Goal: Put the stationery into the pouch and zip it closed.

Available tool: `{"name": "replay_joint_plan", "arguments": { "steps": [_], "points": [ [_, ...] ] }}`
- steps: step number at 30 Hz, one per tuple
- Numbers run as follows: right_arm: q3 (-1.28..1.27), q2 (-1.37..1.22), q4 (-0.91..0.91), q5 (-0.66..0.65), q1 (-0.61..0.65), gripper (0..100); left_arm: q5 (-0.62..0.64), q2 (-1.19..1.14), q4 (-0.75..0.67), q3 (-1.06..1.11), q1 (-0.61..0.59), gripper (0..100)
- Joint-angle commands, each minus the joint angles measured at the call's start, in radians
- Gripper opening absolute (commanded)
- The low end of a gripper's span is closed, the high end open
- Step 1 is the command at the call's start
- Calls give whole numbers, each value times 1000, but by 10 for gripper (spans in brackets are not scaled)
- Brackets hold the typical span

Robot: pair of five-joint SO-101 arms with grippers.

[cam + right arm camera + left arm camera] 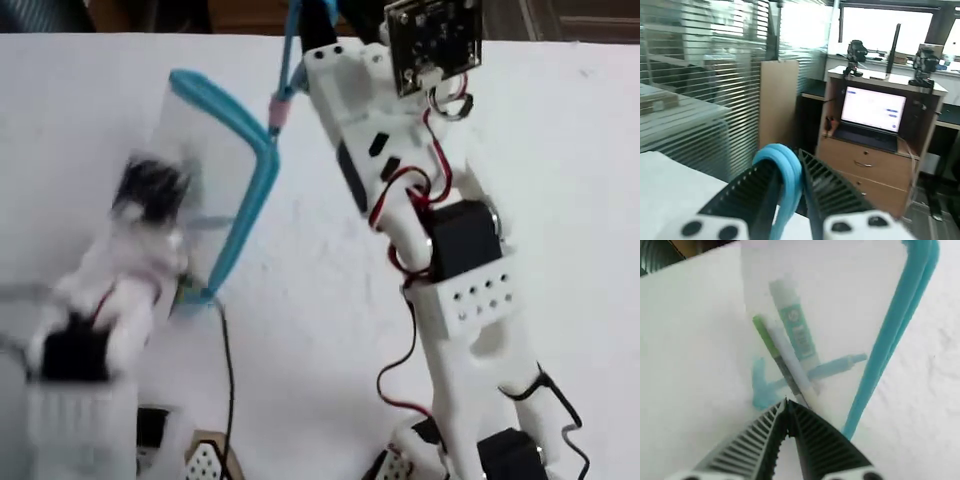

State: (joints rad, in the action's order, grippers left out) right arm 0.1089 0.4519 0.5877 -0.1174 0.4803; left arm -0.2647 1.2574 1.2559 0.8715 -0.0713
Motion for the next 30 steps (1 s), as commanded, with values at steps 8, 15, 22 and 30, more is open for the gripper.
{"name": "replay_joint_plan", "arguments": {
  "steps": [8,15,22,30],
  "points": [
    [28,33,-27,5,154,16,58,549,-15,210,24,238],
    [63,-18,-27,6,194,16,107,414,-173,224,202,246],
    [290,-170,41,9,197,16,241,196,-451,233,191,245],
    [575,-349,166,12,213,16,275,-41,-681,216,206,230]
  ]
}}
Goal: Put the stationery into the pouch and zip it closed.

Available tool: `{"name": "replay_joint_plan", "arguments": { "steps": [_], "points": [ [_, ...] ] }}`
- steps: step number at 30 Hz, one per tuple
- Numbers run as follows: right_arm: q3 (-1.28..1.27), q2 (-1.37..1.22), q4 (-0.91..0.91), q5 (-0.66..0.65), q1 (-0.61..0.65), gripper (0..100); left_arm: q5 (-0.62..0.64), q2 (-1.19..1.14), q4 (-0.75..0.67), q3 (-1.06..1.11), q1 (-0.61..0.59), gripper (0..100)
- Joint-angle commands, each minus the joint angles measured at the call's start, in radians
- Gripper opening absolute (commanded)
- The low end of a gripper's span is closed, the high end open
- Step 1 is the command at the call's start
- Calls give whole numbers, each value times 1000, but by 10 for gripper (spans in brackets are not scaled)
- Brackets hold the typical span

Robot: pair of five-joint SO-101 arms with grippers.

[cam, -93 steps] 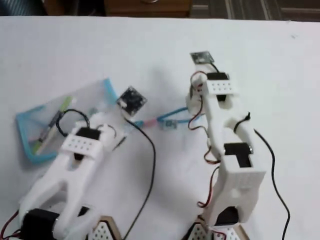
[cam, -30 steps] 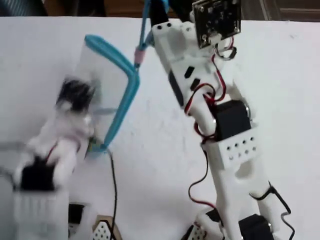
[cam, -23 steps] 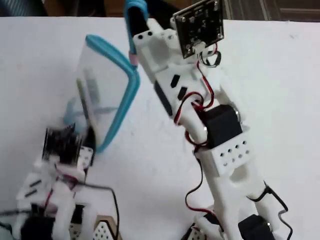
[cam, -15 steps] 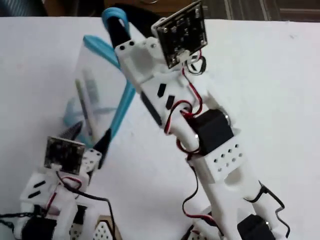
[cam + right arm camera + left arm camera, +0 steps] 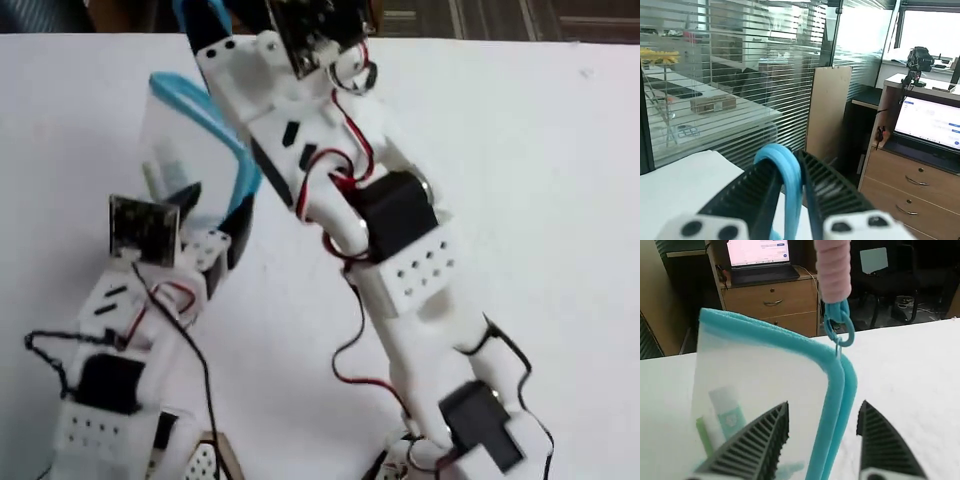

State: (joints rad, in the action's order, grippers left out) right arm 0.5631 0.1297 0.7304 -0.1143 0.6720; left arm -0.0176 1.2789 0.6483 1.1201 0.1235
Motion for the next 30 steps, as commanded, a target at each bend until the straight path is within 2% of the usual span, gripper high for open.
{"name": "replay_joint_plan", "arguments": {
  "steps": [1,10,15,18,21,25,28,30],
  "points": [
    [153,-44,42,9,24,16,48,-85,-95,-32,7,230],
    [368,-163,136,8,48,15,155,-180,-170,-31,4,221],
    [420,-183,156,8,48,15,180,-177,-169,-32,2,107],
    [422,-183,156,8,44,15,172,-176,-153,-54,-44,21],
    [420,-183,156,8,41,15,172,-176,-48,-129,-125,24],
    [417,-185,154,8,41,15,172,-176,184,-270,-220,25],
    [423,-193,151,8,41,15,172,-176,339,-347,-257,25],
    [423,-196,151,8,42,15,169,-176,393,-368,-277,25]
  ]
}}
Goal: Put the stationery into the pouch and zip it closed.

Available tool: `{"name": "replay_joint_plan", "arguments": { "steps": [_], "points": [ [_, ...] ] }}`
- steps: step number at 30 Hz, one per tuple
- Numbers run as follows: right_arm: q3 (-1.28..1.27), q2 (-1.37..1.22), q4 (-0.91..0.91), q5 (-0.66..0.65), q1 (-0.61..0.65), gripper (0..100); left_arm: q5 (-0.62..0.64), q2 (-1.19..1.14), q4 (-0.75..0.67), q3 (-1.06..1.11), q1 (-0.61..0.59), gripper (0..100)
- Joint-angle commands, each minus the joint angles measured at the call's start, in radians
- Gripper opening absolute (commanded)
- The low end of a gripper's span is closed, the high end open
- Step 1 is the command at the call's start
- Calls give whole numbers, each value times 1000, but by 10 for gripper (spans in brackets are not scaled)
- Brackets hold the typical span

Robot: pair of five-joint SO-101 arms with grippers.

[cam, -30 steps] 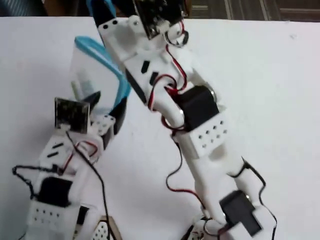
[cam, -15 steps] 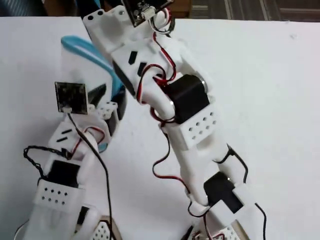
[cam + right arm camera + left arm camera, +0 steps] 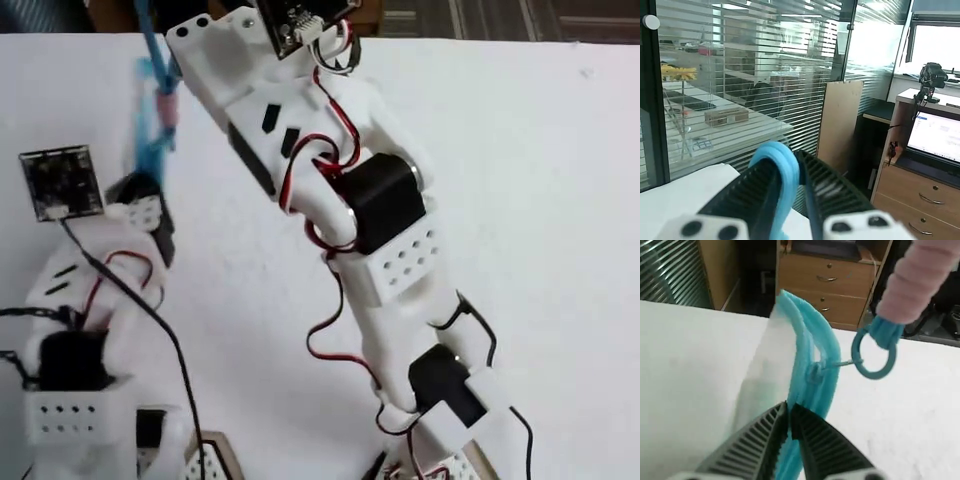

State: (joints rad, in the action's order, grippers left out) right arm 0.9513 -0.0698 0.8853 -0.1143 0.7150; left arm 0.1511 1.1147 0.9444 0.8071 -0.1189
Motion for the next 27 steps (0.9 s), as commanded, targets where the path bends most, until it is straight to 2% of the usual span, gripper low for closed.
{"name": "replay_joint_plan", "arguments": {
  "steps": [1,6,11,19,27],
  "points": [
    [35,4,-4,8,1,15,-17,-12,110,-60,-39,25],
    [35,4,-5,9,-1,15,-127,25,160,-64,-31,24],
    [35,2,-12,11,-30,15,-178,183,207,-57,-28,24],
    [35,-71,-236,49,-79,15,-321,426,339,-64,51,24],
    [35,-225,-395,43,-127,15,-408,510,434,-77,71,24]
  ]
}}
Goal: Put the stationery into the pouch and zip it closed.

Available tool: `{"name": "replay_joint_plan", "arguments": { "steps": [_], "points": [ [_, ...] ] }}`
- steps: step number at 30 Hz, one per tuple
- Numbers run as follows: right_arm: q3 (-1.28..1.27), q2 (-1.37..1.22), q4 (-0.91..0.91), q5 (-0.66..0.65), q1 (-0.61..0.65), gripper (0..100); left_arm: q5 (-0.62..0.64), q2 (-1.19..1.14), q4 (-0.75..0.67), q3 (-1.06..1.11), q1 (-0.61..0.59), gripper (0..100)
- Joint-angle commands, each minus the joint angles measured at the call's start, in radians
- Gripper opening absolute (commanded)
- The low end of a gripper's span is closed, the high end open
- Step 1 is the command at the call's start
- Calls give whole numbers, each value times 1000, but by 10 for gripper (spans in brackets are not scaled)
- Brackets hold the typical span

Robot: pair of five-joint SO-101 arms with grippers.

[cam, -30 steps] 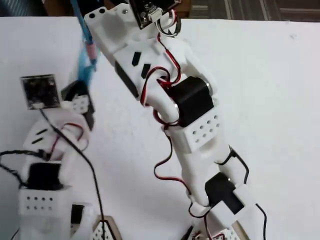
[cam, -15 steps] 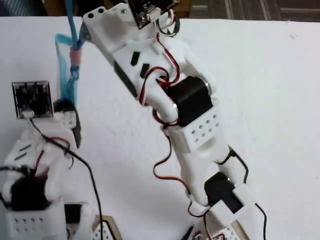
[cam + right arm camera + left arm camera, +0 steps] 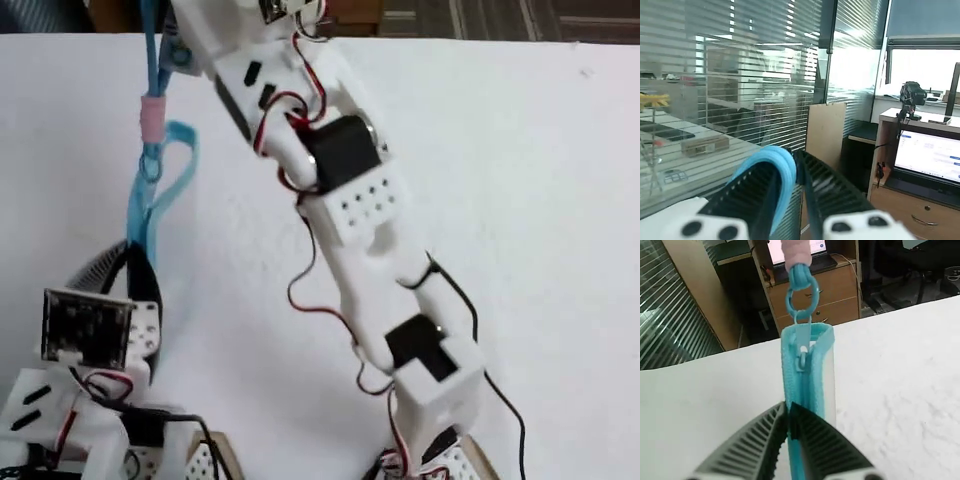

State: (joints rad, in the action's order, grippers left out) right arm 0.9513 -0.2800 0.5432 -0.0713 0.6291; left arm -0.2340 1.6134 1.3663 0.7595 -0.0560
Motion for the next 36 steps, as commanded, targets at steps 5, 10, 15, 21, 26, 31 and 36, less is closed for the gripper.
{"name": "replay_joint_plan", "arguments": {
  "steps": [5,10,15,21,26,31,36],
  "points": [
    [37,-107,-94,-12,-108,15,-28,27,17,-29,12,24],
    [37,-194,-173,-12,-177,15,-49,27,26,-28,35,24],
    [37,-274,-278,-72,-217,15,-57,28,37,-29,117,23],
    [37,-344,-325,-89,-275,15,-57,28,40,-29,133,23],
    [37,-392,-325,-89,-323,15,-103,28,106,-132,185,23],
    [37,-433,-325,-89,-357,15,-126,25,249,-293,237,23],
    [37,-479,-325,-91,-386,15,-129,25,345,-410,234,23]
  ]
}}
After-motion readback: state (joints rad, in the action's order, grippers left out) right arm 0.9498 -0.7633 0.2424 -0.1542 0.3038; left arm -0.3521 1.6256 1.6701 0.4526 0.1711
